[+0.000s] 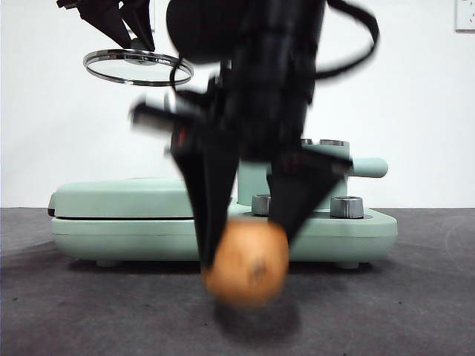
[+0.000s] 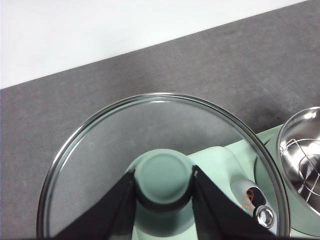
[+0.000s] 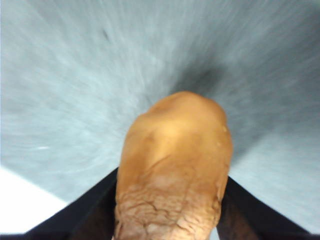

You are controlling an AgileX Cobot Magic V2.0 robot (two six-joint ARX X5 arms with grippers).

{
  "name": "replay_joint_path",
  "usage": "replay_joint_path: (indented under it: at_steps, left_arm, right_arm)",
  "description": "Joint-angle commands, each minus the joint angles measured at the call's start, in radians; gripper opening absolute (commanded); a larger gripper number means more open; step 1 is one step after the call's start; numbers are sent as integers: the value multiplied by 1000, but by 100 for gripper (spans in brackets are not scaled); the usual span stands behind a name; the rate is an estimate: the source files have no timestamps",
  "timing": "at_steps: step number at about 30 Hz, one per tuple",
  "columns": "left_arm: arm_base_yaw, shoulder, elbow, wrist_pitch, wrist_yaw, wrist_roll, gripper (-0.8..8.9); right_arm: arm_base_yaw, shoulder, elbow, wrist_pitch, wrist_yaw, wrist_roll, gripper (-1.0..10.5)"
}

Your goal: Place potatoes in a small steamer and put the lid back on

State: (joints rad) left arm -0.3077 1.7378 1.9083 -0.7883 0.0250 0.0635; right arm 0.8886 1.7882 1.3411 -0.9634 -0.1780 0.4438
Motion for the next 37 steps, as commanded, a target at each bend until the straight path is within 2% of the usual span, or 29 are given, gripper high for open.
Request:
replay_joint_path:
  at_steps: [1, 7, 18, 26, 37]
  left_arm:
    - [1, -7, 28, 25, 1, 0, 17]
    - [1, -7, 28, 26, 1, 0, 17]
    - [-1, -7, 28, 40, 1, 0, 17]
    - [-5, -7, 28, 40, 1, 0, 17]
    - [-8, -7, 28, 40, 2, 0, 17]
  right_arm:
    - [-29, 1, 139, -90, 33, -84, 164]
    - [-154, 2, 386, -144, 156, -151, 169]
    - [-387, 165, 675, -161, 101, -217, 168]
    - [-453, 335, 828, -173, 61, -221, 168]
    - [-465, 416, 835, -200, 21, -226, 201]
